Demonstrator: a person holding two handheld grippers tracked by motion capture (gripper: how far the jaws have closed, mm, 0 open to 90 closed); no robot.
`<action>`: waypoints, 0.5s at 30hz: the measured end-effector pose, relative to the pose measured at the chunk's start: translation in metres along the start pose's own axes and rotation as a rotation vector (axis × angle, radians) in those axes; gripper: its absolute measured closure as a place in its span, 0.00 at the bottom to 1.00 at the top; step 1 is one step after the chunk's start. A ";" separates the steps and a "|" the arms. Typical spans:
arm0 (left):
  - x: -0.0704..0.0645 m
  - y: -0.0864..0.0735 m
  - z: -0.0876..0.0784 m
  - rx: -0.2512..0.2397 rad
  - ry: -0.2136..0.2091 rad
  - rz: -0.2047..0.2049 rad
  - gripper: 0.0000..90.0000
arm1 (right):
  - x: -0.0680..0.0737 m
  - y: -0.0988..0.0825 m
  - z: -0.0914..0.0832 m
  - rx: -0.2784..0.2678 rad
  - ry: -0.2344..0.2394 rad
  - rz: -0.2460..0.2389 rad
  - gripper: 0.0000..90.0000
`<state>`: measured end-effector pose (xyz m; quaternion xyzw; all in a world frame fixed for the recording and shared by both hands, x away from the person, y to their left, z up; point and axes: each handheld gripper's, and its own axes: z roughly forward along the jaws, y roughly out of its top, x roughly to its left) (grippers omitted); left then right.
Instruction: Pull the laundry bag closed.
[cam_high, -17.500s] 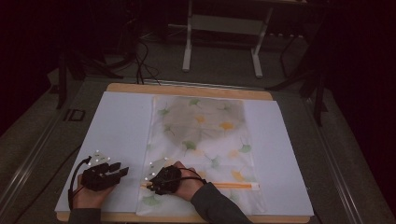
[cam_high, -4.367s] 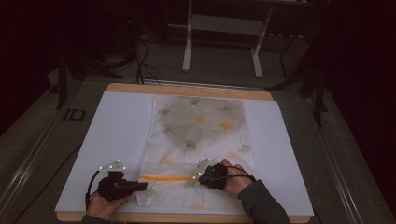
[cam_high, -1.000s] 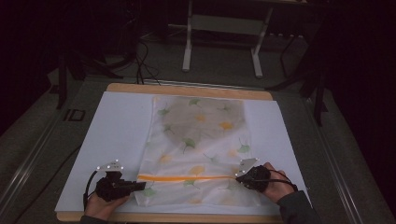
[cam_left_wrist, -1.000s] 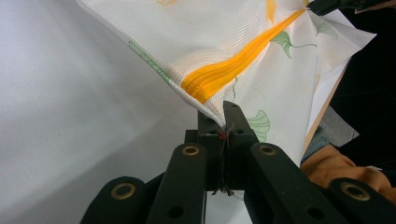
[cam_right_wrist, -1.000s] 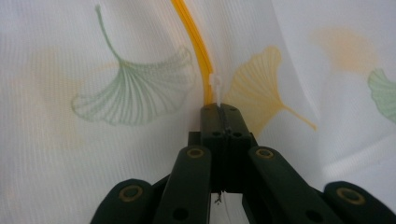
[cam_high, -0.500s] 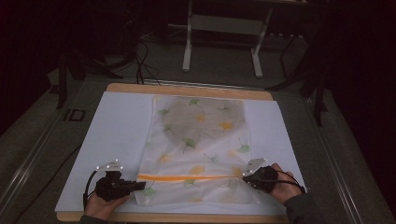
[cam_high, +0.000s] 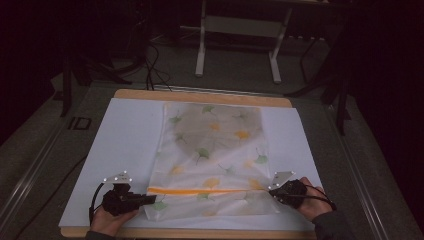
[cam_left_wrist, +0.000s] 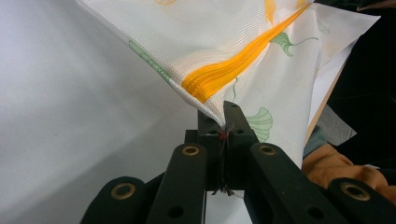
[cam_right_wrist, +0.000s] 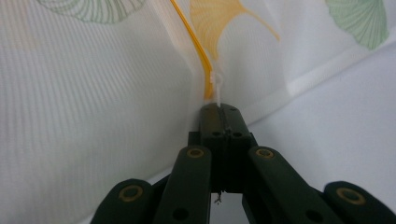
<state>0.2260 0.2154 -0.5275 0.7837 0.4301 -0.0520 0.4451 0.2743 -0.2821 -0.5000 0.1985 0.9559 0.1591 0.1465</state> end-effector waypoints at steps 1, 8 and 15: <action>0.000 0.000 0.000 0.002 0.000 -0.001 0.98 | 0.000 -0.002 -0.001 0.002 -0.002 0.002 1.00; 0.000 -0.002 0.003 0.022 -0.010 -0.008 0.98 | 0.001 -0.009 -0.004 0.004 0.010 0.009 1.00; -0.001 -0.005 0.007 0.065 0.019 0.000 0.87 | -0.003 -0.019 -0.004 -0.033 0.024 0.059 0.89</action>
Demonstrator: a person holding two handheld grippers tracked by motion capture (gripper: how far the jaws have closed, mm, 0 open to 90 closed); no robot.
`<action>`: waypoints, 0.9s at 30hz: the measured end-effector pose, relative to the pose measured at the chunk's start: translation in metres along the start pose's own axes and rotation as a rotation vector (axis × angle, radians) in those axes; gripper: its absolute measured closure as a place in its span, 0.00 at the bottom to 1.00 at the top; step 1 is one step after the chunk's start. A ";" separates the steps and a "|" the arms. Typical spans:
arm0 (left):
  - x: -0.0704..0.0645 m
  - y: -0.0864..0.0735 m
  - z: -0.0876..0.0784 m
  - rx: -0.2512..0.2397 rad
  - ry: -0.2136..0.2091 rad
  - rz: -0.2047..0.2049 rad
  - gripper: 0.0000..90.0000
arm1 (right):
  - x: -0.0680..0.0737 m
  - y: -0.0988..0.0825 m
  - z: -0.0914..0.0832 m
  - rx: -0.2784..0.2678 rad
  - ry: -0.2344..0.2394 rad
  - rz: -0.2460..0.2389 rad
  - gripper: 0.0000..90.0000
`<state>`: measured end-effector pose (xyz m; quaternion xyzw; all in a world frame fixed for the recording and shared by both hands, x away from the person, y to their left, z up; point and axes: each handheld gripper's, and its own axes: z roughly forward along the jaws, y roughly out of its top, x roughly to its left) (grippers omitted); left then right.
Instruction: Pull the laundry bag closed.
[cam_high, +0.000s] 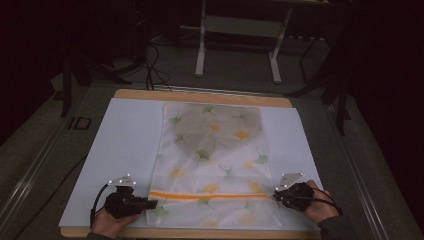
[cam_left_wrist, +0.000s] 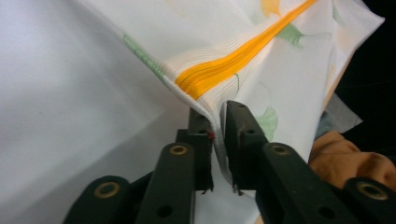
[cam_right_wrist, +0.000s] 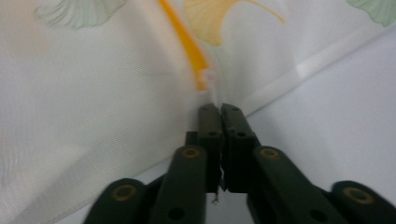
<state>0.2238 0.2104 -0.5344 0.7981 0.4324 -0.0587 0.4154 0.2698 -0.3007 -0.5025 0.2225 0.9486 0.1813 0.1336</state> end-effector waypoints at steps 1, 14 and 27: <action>-0.001 0.000 -0.002 -0.012 -0.003 0.005 0.85 | -0.002 -0.002 0.000 -0.009 0.001 0.018 0.86; 0.000 0.001 -0.019 -0.106 0.146 0.030 0.74 | -0.018 -0.021 -0.003 -0.168 0.049 0.194 0.65; 0.008 0.002 -0.013 -0.138 0.489 0.083 0.64 | -0.030 -0.027 0.014 -0.294 -0.076 0.440 0.54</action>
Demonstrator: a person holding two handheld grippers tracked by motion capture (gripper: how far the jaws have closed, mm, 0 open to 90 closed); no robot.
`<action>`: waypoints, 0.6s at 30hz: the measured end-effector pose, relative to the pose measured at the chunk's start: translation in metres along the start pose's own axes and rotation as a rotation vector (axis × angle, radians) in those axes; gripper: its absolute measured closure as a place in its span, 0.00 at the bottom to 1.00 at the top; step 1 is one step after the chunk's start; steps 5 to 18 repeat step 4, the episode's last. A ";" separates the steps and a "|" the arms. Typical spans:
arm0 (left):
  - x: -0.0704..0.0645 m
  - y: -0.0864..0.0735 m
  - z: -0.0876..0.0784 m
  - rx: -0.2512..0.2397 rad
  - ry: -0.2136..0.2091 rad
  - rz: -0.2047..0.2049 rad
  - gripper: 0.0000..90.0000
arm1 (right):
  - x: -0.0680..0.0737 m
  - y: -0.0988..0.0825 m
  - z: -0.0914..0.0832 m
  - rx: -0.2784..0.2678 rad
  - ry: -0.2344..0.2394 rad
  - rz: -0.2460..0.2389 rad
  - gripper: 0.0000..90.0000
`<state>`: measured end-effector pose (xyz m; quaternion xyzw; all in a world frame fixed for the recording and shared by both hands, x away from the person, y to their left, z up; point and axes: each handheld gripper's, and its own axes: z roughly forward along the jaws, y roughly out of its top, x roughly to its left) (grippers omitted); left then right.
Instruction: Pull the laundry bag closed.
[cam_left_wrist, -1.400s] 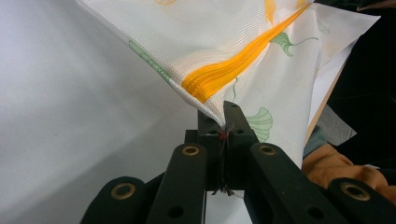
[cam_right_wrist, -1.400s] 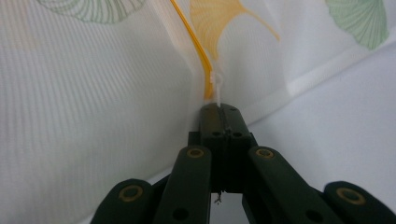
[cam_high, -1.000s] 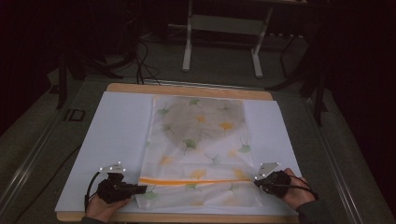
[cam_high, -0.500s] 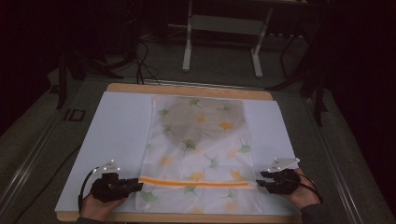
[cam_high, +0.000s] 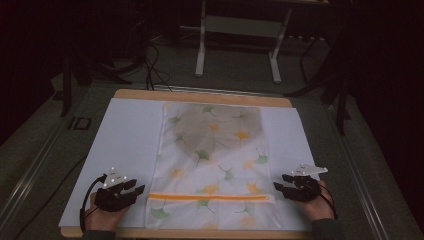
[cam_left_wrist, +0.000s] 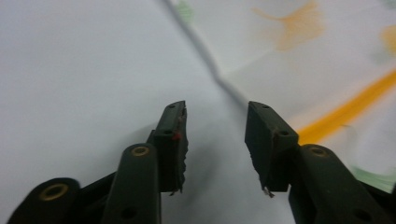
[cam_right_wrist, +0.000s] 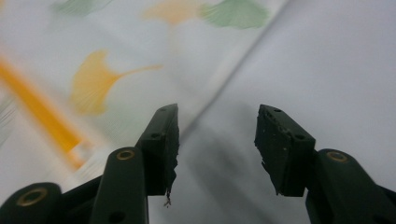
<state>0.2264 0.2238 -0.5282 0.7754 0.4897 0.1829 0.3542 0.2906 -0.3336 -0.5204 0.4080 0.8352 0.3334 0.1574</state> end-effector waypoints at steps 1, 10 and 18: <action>0.002 0.001 0.003 0.010 0.022 -0.003 0.62 | -0.002 0.000 0.002 -0.007 -0.021 0.018 0.52; 0.009 0.002 0.008 0.024 0.088 -0.028 0.57 | -0.006 0.001 0.007 -0.024 -0.075 0.062 0.47; 0.009 0.002 0.008 0.024 0.088 -0.028 0.57 | -0.006 0.001 0.007 -0.024 -0.075 0.062 0.47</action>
